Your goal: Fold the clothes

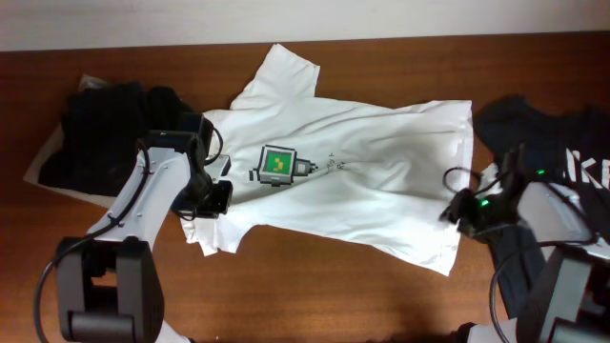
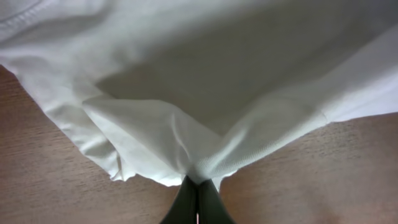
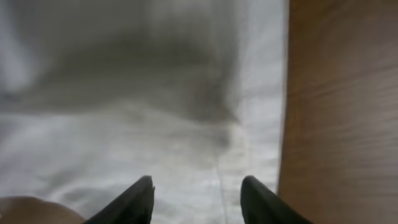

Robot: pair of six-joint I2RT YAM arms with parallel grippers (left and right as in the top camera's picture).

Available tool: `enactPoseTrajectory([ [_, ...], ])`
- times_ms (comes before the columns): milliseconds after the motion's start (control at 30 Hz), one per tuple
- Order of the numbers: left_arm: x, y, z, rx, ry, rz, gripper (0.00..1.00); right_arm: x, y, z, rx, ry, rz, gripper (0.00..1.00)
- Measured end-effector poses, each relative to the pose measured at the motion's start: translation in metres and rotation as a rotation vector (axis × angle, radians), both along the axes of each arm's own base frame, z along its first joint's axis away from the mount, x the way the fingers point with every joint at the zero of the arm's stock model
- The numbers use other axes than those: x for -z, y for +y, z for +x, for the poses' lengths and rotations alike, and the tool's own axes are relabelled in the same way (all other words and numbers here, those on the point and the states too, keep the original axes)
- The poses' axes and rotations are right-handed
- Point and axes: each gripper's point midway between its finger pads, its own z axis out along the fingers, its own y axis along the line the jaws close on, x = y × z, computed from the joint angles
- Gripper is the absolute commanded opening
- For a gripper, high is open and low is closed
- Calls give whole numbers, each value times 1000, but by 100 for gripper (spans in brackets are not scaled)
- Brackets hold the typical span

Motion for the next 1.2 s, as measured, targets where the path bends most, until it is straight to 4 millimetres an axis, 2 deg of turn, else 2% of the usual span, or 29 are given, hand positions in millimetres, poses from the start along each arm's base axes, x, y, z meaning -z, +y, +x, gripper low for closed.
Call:
enactPoseTrajectory([
  [33, 0, 0, 0, 0, -1, 1, 0, 6, 2, -5, -1, 16, -15, 46],
  [67, 0, 0, -1, 0, 3, 1, 0, 15, 0, -15, 12, 55, -51, 25],
  [100, 0, 0, -1, 0, 3, 1, 0, 19, -5, -18, 27, 69, -81, 12],
  [133, 0, 0, -1, 0, 4, 1, 0, 21, -8, -18, 36, 74, -103, 4],
  [300, 0, 0, -1, 0, 5, 1, 0, 15, -14, -25, 61, 126, -125, 4],
  [333, 0, 0, -1, 0, 6, 1, 0, 9, -16, -23, 65, 129, -125, 19],
  [367, 0, 0, -1, 0, 6, 1, 0, -2, -23, -9, 78, 96, -136, 43],
  [400, 0, 0, -2, 1, 7, 1, 0, -9, -26, 1, 73, 62, -142, 50],
  [433, 0, 0, -2, 0, 6, 1, 0, -18, -31, 21, 65, -14, -147, 52],
  [533, 0, 0, -1, 0, 6, 1, 0, -18, -31, 41, 33, -96, -137, 52],
  [567, 0, 0, -1, 0, 6, 1, 0, -14, -30, 43, 31, -100, -127, 50],
  [633, 0, 0, -1, 0, 6, 1, 0, 0, -25, 48, 21, -87, -83, 36],
  [700, 0, 0, -1, 0, 6, 1, 0, 12, -14, 46, 6, -61, -17, 4],
  [833, 0, 0, -2, 0, 6, 1, 0, 0, -9, 46, -14, -63, 32, 4],
  [867, 0, 0, -2, 0, 7, 1, 0, -8, -11, 45, -8, -51, 37, 4],
  [933, 0, 1, -2, 1, 10, 4, 0, -42, -23, 45, 17, -37, 17, 4],
  [1000, 0, 1, -3, 1, 11, 5, 1, -72, -33, 33, 28, 23, -39, 4],
  [1067, 0, 1, -2, 1, 10, 4, 3, -75, -42, 21, 56, 85, -99, 4],
  [1133, 0, 1, -3, 1, 11, 4, 13, -70, -46, 14, 68, 117, -125, 4],
  [1200, -1, 2, -7, 1, 29, 7, 39, -56, -50, 0, 96, 179, -161, 5],
])
